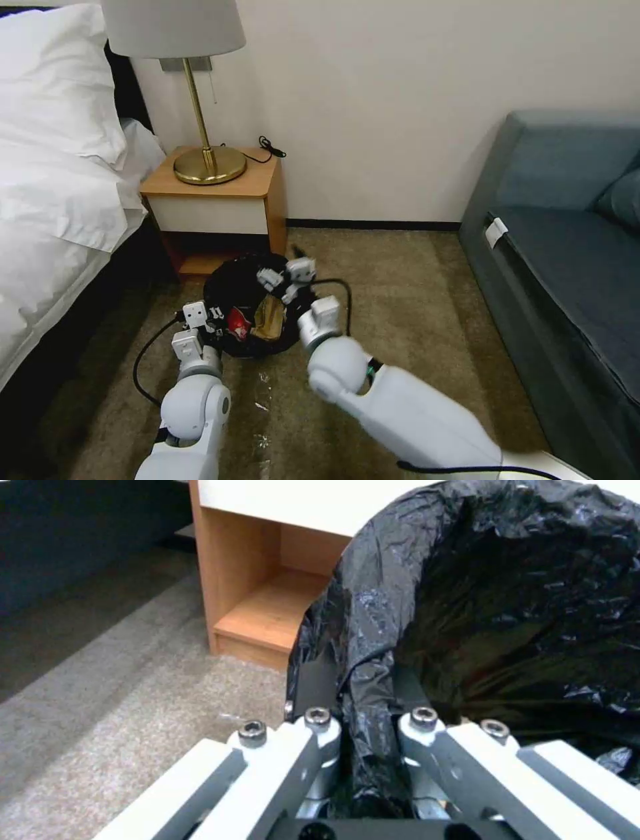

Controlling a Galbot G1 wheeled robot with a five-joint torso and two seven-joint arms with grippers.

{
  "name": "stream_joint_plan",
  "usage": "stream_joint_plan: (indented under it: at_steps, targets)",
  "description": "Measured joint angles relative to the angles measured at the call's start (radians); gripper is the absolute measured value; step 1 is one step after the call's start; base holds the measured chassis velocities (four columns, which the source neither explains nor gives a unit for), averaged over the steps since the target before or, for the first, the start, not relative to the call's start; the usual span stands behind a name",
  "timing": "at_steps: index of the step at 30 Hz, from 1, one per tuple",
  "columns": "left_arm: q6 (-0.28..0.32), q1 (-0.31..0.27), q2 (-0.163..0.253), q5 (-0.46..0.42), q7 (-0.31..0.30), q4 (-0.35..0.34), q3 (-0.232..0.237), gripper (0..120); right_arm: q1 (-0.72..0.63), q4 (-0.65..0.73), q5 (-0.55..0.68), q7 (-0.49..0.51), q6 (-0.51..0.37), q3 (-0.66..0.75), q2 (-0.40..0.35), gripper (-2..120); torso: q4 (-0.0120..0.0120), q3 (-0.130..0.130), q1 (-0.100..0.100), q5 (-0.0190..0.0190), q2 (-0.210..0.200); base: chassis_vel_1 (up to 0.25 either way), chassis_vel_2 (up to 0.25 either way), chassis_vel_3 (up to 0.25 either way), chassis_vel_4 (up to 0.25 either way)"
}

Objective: Pick up the trash bin, then pick up the garbage on the floor and place it into the trash bin.

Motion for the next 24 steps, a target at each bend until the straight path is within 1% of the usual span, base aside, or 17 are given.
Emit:
stream_joint_plan:
  at_steps: [2, 3, 4, 6, 7, 8, 9, 10, 11, 12, 13, 14, 16, 20, 24]
  targets:
    - [0.000, -0.001, 0.001, -0.001, 0.000, 0.000, 0.000, 4, -0.003, 0.003, 0.000, 0.000, -0.001, 0.014, -0.004, 99, 0.0000, 0.000, 0.000, 0.0000, 0.000, 0.000, 0.000, 0.000, 0.000]
    - [0.000, -0.003, 0.003, -0.005, 0.000, 0.000, 0.002, 4, -0.029, 0.014, -0.001, -0.002, -0.002, 0.068, -0.019, 99, 0.0000, 0.000, 0.000, 0.0001, 0.000, 0.000, 0.000, 0.000, 0.000]
    - [0.000, -0.003, 0.003, -0.005, 0.000, 0.000, 0.002, 4, -0.029, 0.014, -0.001, -0.002, -0.002, 0.068, -0.019, 99, 0.0000, 0.000, 0.000, 0.0001, 0.000, 0.000, 0.000, 0.000, 0.000]
    - [0.000, -0.004, 0.005, -0.008, 0.000, 0.000, 0.003, 4, -0.080, 0.036, -0.003, -0.004, -0.007, 0.151, -0.031, 100, 0.0000, 0.000, 0.000, 0.0000, 0.000, 0.000, 0.000, 0.000, 0.000]
    - [0.000, -0.004, 0.005, -0.008, 0.000, 0.000, 0.003, 4, -0.080, 0.036, -0.003, -0.004, -0.007, 0.151, -0.031, 100, 0.0000, 0.000, 0.000, 0.0000, 0.000, 0.000, 0.000, 0.000, 0.000]
    - [0.000, -0.003, 0.007, -0.011, -0.001, -0.001, 0.003, 4, -0.149, 0.078, 0.017, 0.008, -0.031, 0.232, -0.043, 100, -0.0001, 0.000, 0.000, 0.0002, 0.000, 0.000, 0.000, 0.000, 0.000]
    - [0.000, -0.001, 0.009, -0.015, -0.001, -0.002, 0.003, 4, -0.175, 0.095, 0.026, 0.014, -0.041, 0.273, -0.051, 100, -0.0002, 0.000, 0.000, 0.0005, 0.000, 0.000, 0.000, 0.000, 0.000]
    - [0.000, -0.001, 0.009, -0.015, -0.001, -0.002, 0.003, 4, -0.175, 0.095, 0.026, 0.014, -0.041, 0.273, -0.051, 100, -0.0002, 0.000, 0.000, 0.0005, 0.000, 0.000, 0.000, 0.000, 0.000]
    - [0.000, -0.001, 0.010, -0.018, -0.001, -0.003, 0.003, 4, -0.199, 0.111, 0.029, 0.017, -0.044, 0.316, -0.061, 100, -0.0001, 0.000, 0.000, -0.0001, 0.000, 0.000, 0.000, 0.000, 0.000]
    - [-0.001, 0.000, 0.009, -0.023, 0.000, -0.004, 0.003, 4, -0.239, 0.127, 0.029, 0.018, -0.047, 0.370, -0.071, 100, -0.0002, 0.000, 0.000, 0.0002, 0.000, 0.000, 0.000, 0.000, 0.000]
    - [-0.001, 0.000, 0.009, -0.023, 0.000, -0.004, 0.003, 4, -0.239, 0.127, 0.029, 0.018, -0.047, 0.370, -0.071, 100, -0.0002, 0.000, 0.000, 0.0002, 0.000, 0.000, 0.000, 0.000, 0.000]
    - [-0.005, 0.005, 0.004, -0.025, 0.000, -0.003, 0.002, 4, -0.285, 0.143, 0.023, 0.018, -0.048, 0.426, -0.070, 100, -0.0002, 0.000, 0.000, -0.0001, 0.000, 0.000, 0.000, 0.000, 0.000]
    - [-0.009, 0.014, 0.007, -0.026, 0.003, -0.003, 0.001, 4, -0.363, 0.147, -0.020, -0.011, -0.030, 0.501, -0.058, 100, 0.0000, 0.000, 0.000, 0.0001, 0.000, 0.000, 0.000, 0.000, 0.000]
    - [-0.010, 0.009, 0.022, -0.038, 0.005, -0.002, -0.003, 4, -0.417, 0.133, -0.053, -0.041, -0.003, 0.555, -0.055, 100, -0.0002, 0.000, 0.000, 0.0001, 0.000, 0.000, 0.000, 0.000, 0.000]
    - [-0.011, -0.002, 0.034, -0.054, 0.006, 0.010, -0.006, 4, -0.438, 0.126, -0.057, -0.048, 0.009, 0.583, -0.046, 100, -0.0001, 0.000, 0.000, 0.0001, 0.000, 0.000, 0.000, 0.000, 0.000]
